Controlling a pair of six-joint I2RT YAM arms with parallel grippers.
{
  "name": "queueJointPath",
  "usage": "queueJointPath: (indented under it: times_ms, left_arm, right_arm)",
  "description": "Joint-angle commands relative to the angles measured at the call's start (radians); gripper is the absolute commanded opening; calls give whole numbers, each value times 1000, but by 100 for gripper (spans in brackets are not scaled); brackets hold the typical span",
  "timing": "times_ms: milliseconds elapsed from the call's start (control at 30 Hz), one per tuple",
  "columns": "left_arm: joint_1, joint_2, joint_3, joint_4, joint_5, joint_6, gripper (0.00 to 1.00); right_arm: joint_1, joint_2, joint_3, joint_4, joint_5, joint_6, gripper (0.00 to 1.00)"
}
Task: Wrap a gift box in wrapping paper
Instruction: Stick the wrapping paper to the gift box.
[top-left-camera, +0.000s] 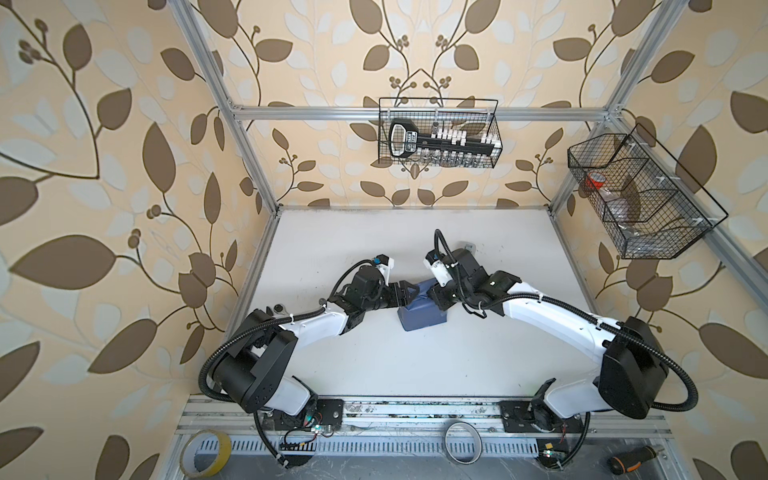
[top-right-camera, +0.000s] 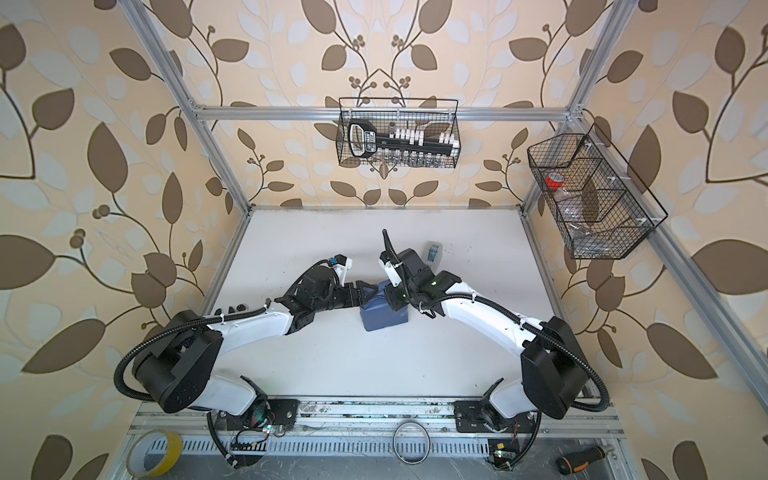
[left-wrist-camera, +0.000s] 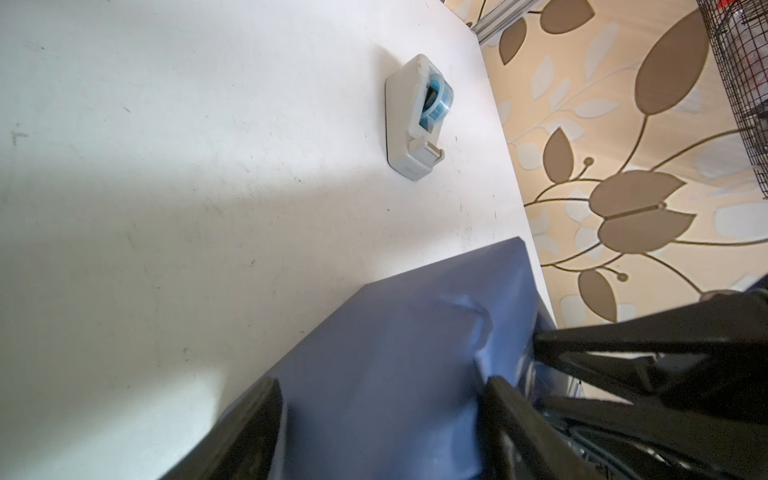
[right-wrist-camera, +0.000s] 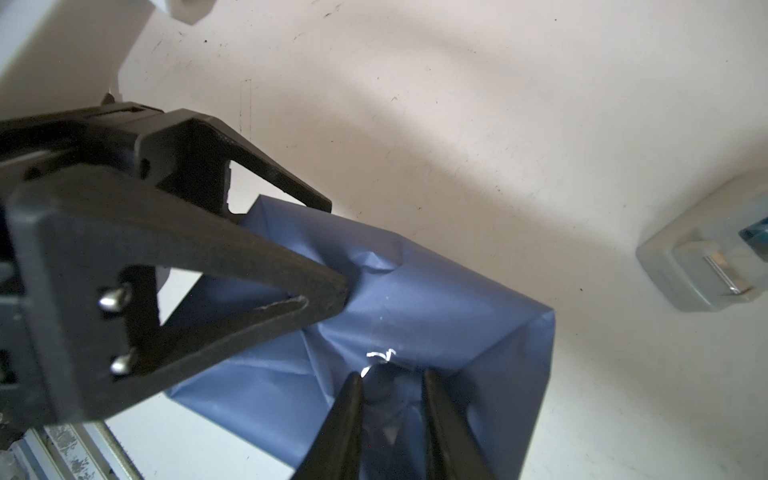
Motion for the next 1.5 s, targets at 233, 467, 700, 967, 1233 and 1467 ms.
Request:
queueJointPath:
  times_ms: [233,467,700,967,1233,1467]
  left_arm:
    - [-7,54,-21,-174,-25,53,77]
    - [-8,54,-19,-177,-26,55,77]
    - [-8,53,-19,-177,-27,55,77]
    - [-8,53,-17,-178,-24,56,77]
    - [-8,54,-15,-177,-24,56,77]
    - [-8,61,-15,-177,-28,55,77]
  right_arm:
    - [-2,-17,53,-116,40,-12,40]
    - [-4,-66,59,-100,36,3,44]
    - [-4,-90,52,-52,-32,15,36]
    - [-4,-13,61,-31,-71,21,10]
    - [-2,-22,-9,-60,-95,38,4]
    - [-1,-89,-80,-79,-101,57,3]
